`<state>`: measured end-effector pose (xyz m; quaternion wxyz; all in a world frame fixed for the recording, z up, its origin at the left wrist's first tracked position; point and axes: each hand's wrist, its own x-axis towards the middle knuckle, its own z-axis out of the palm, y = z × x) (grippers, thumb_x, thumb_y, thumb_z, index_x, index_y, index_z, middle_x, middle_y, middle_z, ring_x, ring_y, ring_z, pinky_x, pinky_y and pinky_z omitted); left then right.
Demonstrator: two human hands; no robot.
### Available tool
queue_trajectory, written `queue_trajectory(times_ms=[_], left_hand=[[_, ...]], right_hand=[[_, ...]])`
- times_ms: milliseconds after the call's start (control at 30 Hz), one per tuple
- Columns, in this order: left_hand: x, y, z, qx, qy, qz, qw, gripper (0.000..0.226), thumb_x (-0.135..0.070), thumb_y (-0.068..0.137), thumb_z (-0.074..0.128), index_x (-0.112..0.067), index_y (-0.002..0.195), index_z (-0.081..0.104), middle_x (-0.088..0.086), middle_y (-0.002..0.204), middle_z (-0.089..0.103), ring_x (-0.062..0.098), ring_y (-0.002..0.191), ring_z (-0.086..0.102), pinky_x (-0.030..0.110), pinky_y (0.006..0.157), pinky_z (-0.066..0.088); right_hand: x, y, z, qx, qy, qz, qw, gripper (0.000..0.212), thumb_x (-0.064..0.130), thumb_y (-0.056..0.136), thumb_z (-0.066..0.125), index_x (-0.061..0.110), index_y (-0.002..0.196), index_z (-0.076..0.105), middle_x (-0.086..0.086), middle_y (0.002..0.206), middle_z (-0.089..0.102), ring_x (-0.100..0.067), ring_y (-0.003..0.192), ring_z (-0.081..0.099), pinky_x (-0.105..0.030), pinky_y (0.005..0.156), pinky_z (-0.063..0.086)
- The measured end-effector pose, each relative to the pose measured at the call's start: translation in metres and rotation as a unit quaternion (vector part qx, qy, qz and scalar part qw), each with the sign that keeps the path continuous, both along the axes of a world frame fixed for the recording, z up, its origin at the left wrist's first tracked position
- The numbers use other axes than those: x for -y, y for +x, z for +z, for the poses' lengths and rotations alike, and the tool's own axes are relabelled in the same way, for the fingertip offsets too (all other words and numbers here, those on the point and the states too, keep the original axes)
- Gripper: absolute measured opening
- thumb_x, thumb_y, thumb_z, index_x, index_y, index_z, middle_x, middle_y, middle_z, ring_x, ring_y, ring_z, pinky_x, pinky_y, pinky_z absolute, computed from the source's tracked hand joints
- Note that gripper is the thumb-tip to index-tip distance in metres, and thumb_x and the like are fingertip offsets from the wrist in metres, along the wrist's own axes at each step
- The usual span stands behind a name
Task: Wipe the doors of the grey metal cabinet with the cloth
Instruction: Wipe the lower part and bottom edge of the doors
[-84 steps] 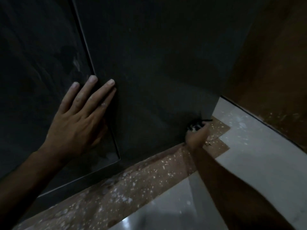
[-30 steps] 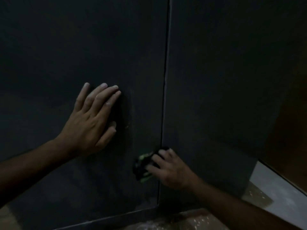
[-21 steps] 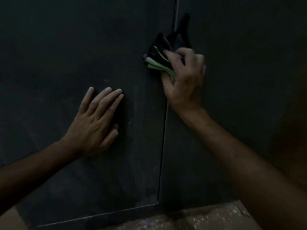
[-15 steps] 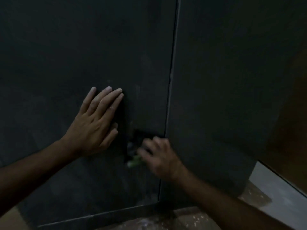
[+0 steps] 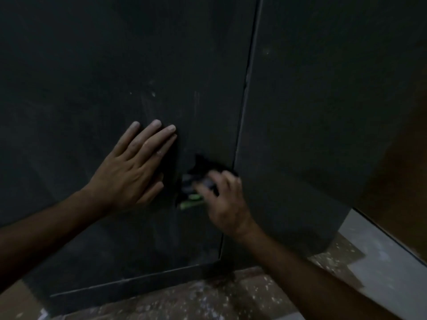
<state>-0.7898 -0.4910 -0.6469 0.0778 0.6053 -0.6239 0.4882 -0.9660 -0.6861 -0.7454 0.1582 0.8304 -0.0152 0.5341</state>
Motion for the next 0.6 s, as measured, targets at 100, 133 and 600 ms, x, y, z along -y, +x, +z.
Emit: queue_trajectory(times_ms=[100, 133, 600], left_hand=[[0.0, 0.0, -0.001, 0.005, 0.001, 0.009, 1.0, 0.082, -0.046, 0.099, 0.042, 0.003, 0.162, 0.026, 0.02, 0.172, 0.021, 0.037, 0.16, 0.016, 0.056, 0.13, 0.011], [0.001, 0.0, 0.0, 0.008, 0.003, 0.012, 1.0, 0.082, -0.046, 0.098, 0.043, 0.002, 0.162, 0.025, 0.02, 0.172, 0.021, 0.037, 0.16, 0.016, 0.056, 0.131, 0.01], [0.005, 0.007, -0.005, 0.04, -0.017, 0.023, 0.999, 0.083, -0.05, 0.101, 0.038, 0.001, 0.164, 0.021, 0.019, 0.172, 0.021, 0.035, 0.161, 0.014, 0.054, 0.131, 0.008]], right_hand=[[0.006, -0.034, -0.099, -0.234, -0.081, 0.013, 0.969, 0.023, 0.022, 0.094, 0.051, 0.026, 0.112, 0.065, -0.009, 0.125, 0.053, -0.031, 0.11, 0.051, -0.046, 0.088, 0.047], [0.007, -0.045, -0.114, -0.295, -0.099, 0.007, 0.95, 0.025, 0.026, 0.09, 0.049, 0.027, 0.104, 0.07, -0.006, 0.122, 0.058, -0.029, 0.108, 0.056, -0.043, 0.085, 0.046], [-0.008, -0.023, 0.012, -0.032, 0.191, -0.005, 0.981, 0.088, 0.025, 0.072, 0.084, 0.007, 0.149, 0.046, -0.012, 0.128, 0.045, -0.029, 0.112, 0.046, -0.048, 0.09, 0.05]])
